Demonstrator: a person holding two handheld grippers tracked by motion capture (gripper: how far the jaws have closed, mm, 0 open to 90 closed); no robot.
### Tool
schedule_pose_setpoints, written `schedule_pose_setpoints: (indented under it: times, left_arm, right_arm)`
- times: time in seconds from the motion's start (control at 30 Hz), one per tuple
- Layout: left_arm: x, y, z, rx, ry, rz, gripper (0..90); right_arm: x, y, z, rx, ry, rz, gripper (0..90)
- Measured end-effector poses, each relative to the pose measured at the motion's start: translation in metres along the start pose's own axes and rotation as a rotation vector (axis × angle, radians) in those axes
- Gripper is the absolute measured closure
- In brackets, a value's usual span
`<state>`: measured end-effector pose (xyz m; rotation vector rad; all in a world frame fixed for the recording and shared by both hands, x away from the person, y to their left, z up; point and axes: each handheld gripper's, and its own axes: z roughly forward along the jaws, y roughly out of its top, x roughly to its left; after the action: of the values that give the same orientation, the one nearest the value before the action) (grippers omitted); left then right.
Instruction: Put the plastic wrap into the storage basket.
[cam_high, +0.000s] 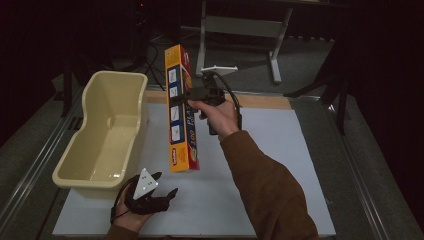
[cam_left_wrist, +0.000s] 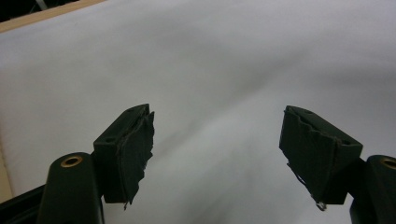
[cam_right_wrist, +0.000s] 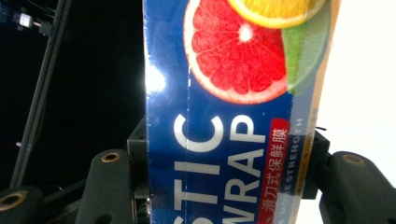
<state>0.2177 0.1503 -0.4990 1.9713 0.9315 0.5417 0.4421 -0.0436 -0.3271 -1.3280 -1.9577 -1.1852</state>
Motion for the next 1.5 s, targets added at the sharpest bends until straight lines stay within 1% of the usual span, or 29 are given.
schedule_pose_setpoints:
  times: [0.13, 0.2, 0.33, 0.4, 0.47, 0.53, 0.6, 0.63, 0.67, 0.8, 0.83, 0.93, 1.1, 1.23, 1.33, 1.5]
  left_arm:
    - [-0.001, 0.000, 0.000, 0.004, 0.000, 0.005, 26.1]
    - [-0.001, 0.000, 0.000, -0.001, 0.001, 0.005, 26.1]
    - [0.000, 0.000, -0.001, -0.002, 0.003, 0.011, 26.1]
    - [0.001, 0.000, 0.000, 0.005, 0.009, 0.015, 26.1]
    - [0.001, 0.000, 0.000, 0.007, 0.005, 0.010, 25.5]
    - [0.001, -0.001, -0.001, 0.006, 0.006, 0.016, 25.5]
    - [0.000, -0.001, 0.000, 0.004, 0.005, 0.012, 25.5]
    - [0.000, 0.000, 0.000, 0.005, 0.005, 0.012, 25.5]
    - [-0.001, 0.000, 0.001, 0.006, 0.002, 0.013, 25.5]
    - [-0.002, 0.001, 0.001, 0.013, 0.003, 0.033, 25.5]
    - [-0.002, 0.000, 0.001, 0.009, 0.001, 0.029, 25.5]
    - [-0.002, 0.000, 0.000, 0.000, -0.004, 0.023, 25.6]
    - [-0.002, 0.000, 0.000, -0.011, 0.000, 0.014, 25.5]
    - [-0.003, 0.001, 0.000, -0.010, -0.003, 0.025, 25.6]
    - [-0.004, 0.001, 0.000, -0.013, -0.004, 0.029, 25.5]
    - [-0.006, 0.003, -0.002, -0.030, -0.007, 0.035, 25.5]
  right_arm:
    - [0.003, 0.006, 0.007, -0.003, 0.037, 0.030, 41.3]
    - [0.006, 0.009, 0.011, -0.014, 0.047, 0.035, 41.3]
    - [0.012, 0.013, 0.020, -0.012, 0.061, 0.039, 41.3]
    - [0.015, 0.013, 0.024, -0.026, 0.069, 0.040, 41.3]
    - [0.018, 0.014, 0.028, -0.040, 0.077, 0.048, 41.3]
    - [0.021, 0.016, 0.032, -0.056, 0.081, 0.061, 41.3]
    - [0.023, 0.018, 0.037, -0.068, 0.074, 0.076, 41.3]
    - [0.024, 0.018, 0.040, -0.075, 0.077, 0.084, 41.3]
    - [0.024, 0.018, 0.041, -0.078, 0.084, 0.084, 41.3]
    - [0.027, 0.020, 0.049, -0.100, 0.115, 0.113, 41.3]
    - [0.028, 0.020, 0.050, -0.105, 0.119, 0.117, 41.3]
    - [0.030, 0.020, 0.054, -0.115, 0.126, 0.119, 41.2]
    - [0.033, 0.017, 0.063, -0.125, 0.122, 0.126, 41.2]
    - [0.036, 0.014, 0.070, -0.125, 0.119, 0.114, 41.2]
    - [0.041, 0.010, 0.076, -0.135, 0.135, 0.113, 41.2]
    - [0.045, 0.006, 0.079, -0.143, 0.136, 0.101, 41.2]
